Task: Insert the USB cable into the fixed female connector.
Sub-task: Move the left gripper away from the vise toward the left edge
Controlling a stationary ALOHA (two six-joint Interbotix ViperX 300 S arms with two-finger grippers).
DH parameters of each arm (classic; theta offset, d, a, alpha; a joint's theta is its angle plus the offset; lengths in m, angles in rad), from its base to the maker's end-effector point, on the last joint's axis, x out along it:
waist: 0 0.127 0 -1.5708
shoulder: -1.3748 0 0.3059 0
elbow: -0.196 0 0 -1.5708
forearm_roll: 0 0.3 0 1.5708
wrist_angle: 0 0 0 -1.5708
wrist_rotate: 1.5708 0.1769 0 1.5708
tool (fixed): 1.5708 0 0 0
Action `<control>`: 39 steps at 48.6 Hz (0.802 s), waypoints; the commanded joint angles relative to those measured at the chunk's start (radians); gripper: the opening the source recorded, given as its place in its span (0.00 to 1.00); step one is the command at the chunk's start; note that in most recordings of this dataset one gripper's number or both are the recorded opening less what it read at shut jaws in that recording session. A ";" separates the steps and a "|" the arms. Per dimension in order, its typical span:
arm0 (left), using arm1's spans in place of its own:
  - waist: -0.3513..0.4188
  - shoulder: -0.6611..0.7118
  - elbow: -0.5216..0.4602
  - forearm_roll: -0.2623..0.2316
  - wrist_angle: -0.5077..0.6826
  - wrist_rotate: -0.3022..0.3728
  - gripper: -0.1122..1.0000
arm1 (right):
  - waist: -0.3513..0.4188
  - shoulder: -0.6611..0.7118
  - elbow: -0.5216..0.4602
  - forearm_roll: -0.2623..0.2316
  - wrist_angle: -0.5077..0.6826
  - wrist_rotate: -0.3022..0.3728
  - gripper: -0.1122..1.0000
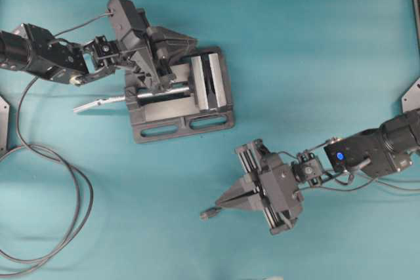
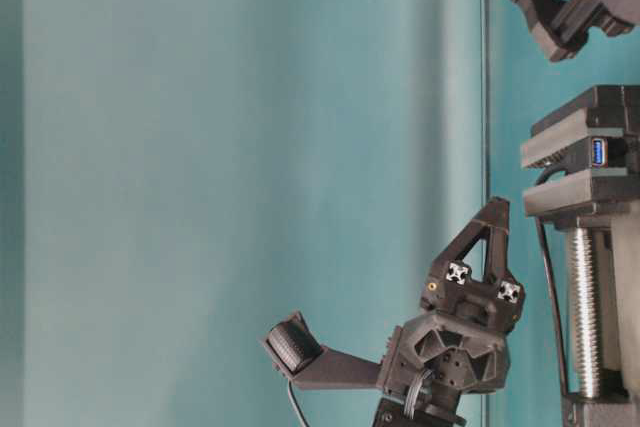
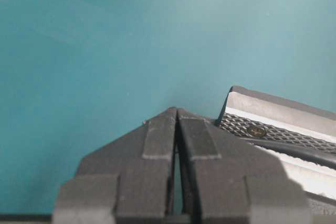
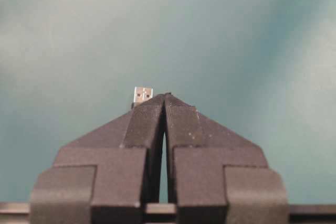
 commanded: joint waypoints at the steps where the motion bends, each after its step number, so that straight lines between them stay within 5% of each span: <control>1: -0.029 -0.083 0.005 0.025 0.002 0.012 0.11 | 0.008 -0.012 -0.018 0.000 -0.009 0.002 0.09; 10: -0.037 -0.210 0.071 0.026 0.057 -0.009 0.11 | 0.008 -0.012 -0.021 0.000 -0.009 0.005 0.10; 19: -0.086 -0.325 0.121 0.025 0.236 -0.114 0.17 | 0.017 -0.012 -0.021 0.000 0.005 0.025 0.10; 24: -0.140 -0.394 0.138 0.026 0.302 -0.132 0.35 | 0.017 -0.012 -0.020 0.000 0.008 0.025 0.10; 34: -0.230 -0.569 0.189 0.025 0.364 -0.147 0.88 | 0.017 -0.012 -0.020 0.002 0.008 0.026 0.10; 39: -0.307 -0.698 0.216 0.025 0.341 -0.181 1.00 | 0.017 -0.012 -0.023 0.000 0.008 0.026 0.10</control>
